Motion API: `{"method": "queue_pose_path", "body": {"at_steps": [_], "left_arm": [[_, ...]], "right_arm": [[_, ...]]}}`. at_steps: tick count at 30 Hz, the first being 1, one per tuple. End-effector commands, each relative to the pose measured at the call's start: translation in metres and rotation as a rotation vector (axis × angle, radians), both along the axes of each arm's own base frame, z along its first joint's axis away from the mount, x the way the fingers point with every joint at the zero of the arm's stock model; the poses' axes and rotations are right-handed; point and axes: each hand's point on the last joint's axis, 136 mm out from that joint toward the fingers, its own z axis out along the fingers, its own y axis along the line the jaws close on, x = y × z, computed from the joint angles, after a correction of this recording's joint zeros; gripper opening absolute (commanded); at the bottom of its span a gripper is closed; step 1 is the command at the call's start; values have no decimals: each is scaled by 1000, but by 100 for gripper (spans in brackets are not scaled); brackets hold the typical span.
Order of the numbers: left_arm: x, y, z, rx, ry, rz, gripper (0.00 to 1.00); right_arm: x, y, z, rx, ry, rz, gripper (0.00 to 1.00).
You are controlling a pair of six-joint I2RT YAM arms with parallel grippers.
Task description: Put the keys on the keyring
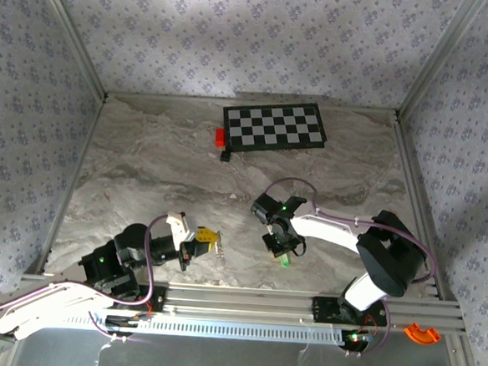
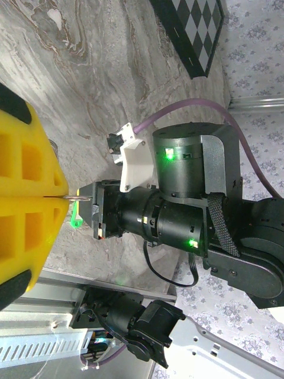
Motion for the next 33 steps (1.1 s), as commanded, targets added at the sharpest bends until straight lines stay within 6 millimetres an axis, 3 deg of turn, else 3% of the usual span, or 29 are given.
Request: {"method": "queue_pose_path", "body": {"at_steps": [1,11,26,33], "left_arm": [[0,0,21,-59,-27,1,0],[0,1,26,-67,-26,4,0],[-1,3,37,-74,-30,3,0],[-2,4,43,-86,-28,4,0]], "right_arm": [[-2,-5,-5,-33,1,14,15],[4,-2,5,-7,-41,41,1],[5,29,67,212,-258,184,0],[-5,47,96,350,-330,268,0]]}}
